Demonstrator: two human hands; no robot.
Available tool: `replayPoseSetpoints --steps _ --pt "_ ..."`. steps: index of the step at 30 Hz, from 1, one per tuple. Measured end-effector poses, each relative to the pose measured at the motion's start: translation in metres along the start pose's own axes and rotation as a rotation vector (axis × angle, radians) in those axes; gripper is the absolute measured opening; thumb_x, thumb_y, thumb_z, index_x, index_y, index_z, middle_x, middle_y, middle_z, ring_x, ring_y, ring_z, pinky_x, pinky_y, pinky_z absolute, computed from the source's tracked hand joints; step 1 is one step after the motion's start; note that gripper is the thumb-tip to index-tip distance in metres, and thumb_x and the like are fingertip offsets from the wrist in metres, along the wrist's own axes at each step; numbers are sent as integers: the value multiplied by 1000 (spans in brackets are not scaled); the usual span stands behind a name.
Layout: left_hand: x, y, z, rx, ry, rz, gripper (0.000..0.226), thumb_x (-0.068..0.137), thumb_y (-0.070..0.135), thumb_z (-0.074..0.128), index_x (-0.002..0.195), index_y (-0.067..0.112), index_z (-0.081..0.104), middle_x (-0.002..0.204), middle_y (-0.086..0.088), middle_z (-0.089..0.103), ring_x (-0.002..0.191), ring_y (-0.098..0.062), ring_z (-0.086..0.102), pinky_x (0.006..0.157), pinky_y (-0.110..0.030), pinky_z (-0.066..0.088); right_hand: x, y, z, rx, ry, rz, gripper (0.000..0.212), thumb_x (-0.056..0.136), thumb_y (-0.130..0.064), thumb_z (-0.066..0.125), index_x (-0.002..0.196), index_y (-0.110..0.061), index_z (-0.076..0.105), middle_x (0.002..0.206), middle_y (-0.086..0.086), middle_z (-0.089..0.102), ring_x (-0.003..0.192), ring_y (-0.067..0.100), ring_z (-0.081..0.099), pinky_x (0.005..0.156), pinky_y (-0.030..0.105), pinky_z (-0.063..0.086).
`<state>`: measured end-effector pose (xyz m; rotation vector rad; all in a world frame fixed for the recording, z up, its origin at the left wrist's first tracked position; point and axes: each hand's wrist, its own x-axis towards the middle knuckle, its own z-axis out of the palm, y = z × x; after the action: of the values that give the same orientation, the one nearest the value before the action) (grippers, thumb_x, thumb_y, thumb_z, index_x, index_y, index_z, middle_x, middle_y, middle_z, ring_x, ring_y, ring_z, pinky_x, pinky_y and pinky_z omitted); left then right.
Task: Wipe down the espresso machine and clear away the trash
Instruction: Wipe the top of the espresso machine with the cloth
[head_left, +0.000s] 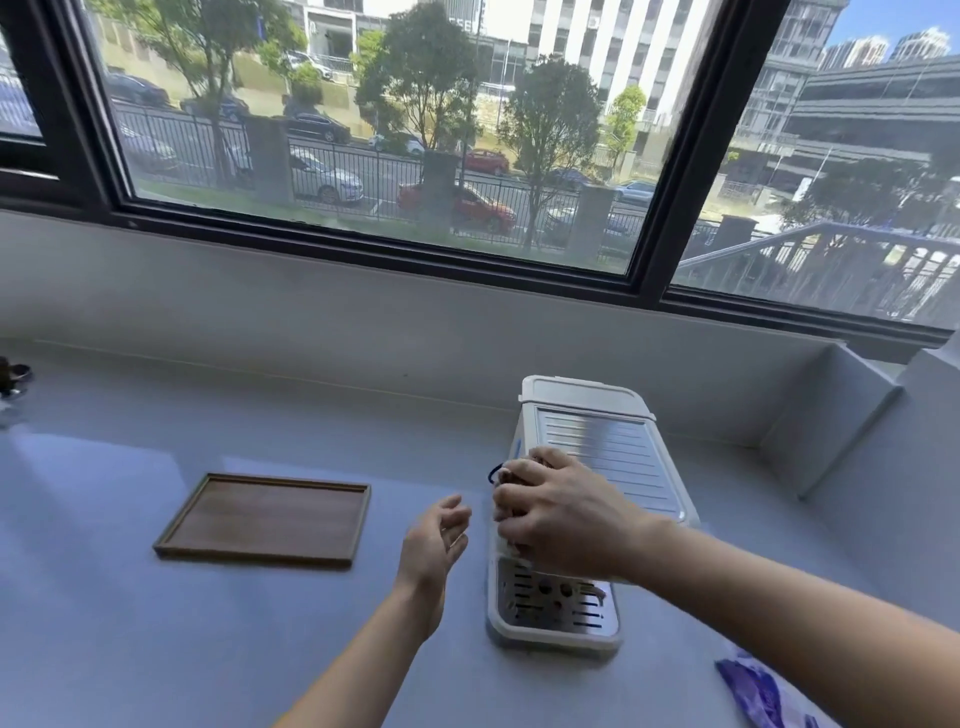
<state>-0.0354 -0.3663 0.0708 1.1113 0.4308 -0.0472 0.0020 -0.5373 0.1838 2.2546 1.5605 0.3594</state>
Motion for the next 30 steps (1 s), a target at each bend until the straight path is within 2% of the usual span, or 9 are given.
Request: replayPoseSetpoints --steps 4,6,8,12,16,20,24,26,30 --pt "-7 -19 10 9 2 -81 35 102 19 36 128 8 57 121 -11 63 116 -23 59 97 -40 50 51 23 -15 -17 -372 -45 28 85 -40 47 82 -25 70 87 -5 69 87 24 61 82 39 46" --pt "-10 -20 22 -16 -2 -104 33 101 15 36 123 8 60 118 -13 64 108 -24 63 95 -44 53 76 35 -12 6 -523 40 24 81 -38 52 80 -21 68 83 -2 71 81 28 64 83 37 50" --pt "-12 -22 31 -30 -6 -104 34 99 11 37 120 8 63 113 -13 68 103 -25 65 95 -42 53 99 49 -2 28 -649 147 18 79 -36 55 77 -21 64 78 -2 69 77 28 63 74 32 53" --pt "-14 -25 38 -131 -29 -108 38 93 2 36 105 11 71 92 -4 77 84 -16 73 69 -24 57 133 66 15 -53 -724 221 13 80 -29 56 79 -20 65 69 -6 58 72 26 59 60 26 44" --pt "-7 -26 28 -399 -47 -223 37 92 3 33 121 5 55 107 -20 72 96 -33 72 74 -37 59 129 40 18 -93 -833 97 22 83 -29 60 65 -19 53 67 -5 57 60 21 55 59 28 48" --pt "-6 -25 14 -722 -138 -325 47 90 15 31 126 -6 51 121 -32 62 103 -44 63 86 -51 57 85 7 -2 -76 -652 -116 18 82 -31 53 80 -20 67 78 -1 67 73 27 63 71 34 54" --pt "2 -24 13 -753 -185 -323 49 92 26 30 102 -7 65 73 -17 65 59 -24 58 53 -30 53 52 -21 -11 -72 -553 -332 15 87 -28 50 82 -24 64 93 -3 67 90 26 58 80 41 47" --pt "4 -23 14 -700 -186 -309 50 92 28 31 96 -5 68 64 -11 60 52 -18 50 47 -26 47 37 -23 -8 -76 -451 -345 22 90 -26 44 93 -25 66 103 -3 66 96 27 55 86 43 45" --pt "3 -20 17 -618 -216 -291 55 96 28 31 111 -10 66 97 -26 70 79 -33 70 71 -39 60 26 11 -8 100 -175 -176 22 88 -40 47 88 -30 67 98 -10 64 92 20 57 85 36 48"
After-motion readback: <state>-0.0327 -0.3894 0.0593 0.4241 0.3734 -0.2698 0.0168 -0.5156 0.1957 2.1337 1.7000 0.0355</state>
